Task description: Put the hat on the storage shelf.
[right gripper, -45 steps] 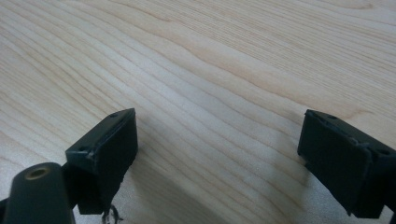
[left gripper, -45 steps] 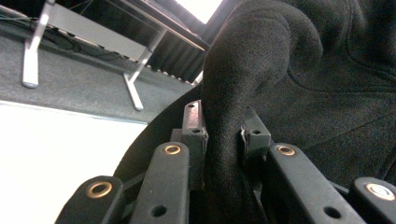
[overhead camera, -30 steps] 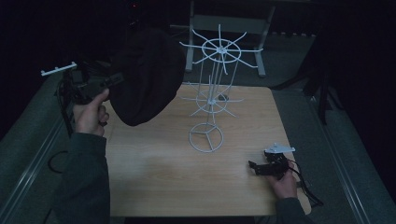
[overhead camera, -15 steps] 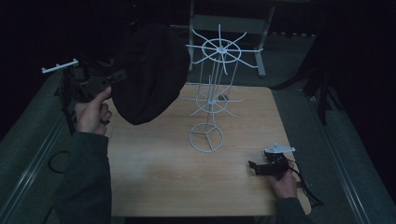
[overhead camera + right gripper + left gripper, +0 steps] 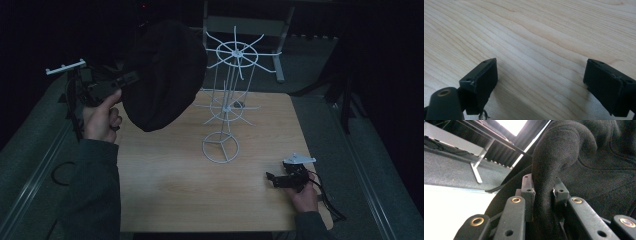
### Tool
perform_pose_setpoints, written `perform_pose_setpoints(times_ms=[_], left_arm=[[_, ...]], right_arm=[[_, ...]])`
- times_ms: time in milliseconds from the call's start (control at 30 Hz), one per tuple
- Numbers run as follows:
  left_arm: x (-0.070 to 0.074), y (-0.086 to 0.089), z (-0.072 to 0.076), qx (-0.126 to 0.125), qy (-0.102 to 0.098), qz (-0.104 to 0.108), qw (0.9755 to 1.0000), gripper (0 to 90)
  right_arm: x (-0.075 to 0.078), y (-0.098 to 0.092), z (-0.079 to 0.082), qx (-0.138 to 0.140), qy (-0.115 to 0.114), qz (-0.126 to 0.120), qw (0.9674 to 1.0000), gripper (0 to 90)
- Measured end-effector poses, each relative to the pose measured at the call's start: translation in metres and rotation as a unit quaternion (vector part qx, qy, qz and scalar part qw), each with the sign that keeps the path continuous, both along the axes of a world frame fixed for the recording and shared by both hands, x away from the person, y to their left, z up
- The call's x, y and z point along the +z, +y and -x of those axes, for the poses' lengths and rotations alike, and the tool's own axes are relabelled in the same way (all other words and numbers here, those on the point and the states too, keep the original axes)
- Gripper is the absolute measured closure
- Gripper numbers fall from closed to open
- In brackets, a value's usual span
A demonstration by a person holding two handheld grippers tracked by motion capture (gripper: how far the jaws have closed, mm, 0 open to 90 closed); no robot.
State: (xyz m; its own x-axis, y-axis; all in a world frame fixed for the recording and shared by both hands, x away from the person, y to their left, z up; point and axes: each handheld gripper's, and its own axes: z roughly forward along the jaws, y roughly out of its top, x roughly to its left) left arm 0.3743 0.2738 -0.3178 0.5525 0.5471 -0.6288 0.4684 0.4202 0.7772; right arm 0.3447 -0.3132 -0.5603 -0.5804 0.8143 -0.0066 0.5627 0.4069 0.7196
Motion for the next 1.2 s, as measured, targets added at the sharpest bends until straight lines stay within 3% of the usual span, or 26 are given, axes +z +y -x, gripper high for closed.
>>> perform_pose_setpoints(times_ms=[300, 600, 933, 1033, 1200], left_arm=[[0.009, -0.011, -0.003, -0.001, -0.006, 0.000, 1.0000, 77.3], [0.006, -0.022, -0.010, -0.006, 0.000, 0.006, 1.0000, 77.3], [-0.003, -0.038, -0.023, -0.010, 0.024, 0.002, 0.9997, 77.3], [-0.009, -0.048, -0.030, -0.008, 0.039, -0.016, 0.9991, 77.3], [-0.016, -0.057, -0.037, -0.013, 0.050, -0.024, 0.9984, 77.5]], right_arm=[[0.000, 0.000, 0.000, 0.000, 0.001, 0.000, 1.0000, 12.0], [0.000, 0.000, 0.000, 0.000, 0.001, 0.000, 1.0000, 12.0], [0.000, 0.000, 0.000, -0.001, 0.001, 0.000, 1.0000, 12.0], [0.000, 0.000, 0.000, 0.000, 0.000, 0.000, 1.0000, 12.0], [0.000, 0.000, 0.000, 0.000, 0.000, 0.000, 1.0000, 12.0]])
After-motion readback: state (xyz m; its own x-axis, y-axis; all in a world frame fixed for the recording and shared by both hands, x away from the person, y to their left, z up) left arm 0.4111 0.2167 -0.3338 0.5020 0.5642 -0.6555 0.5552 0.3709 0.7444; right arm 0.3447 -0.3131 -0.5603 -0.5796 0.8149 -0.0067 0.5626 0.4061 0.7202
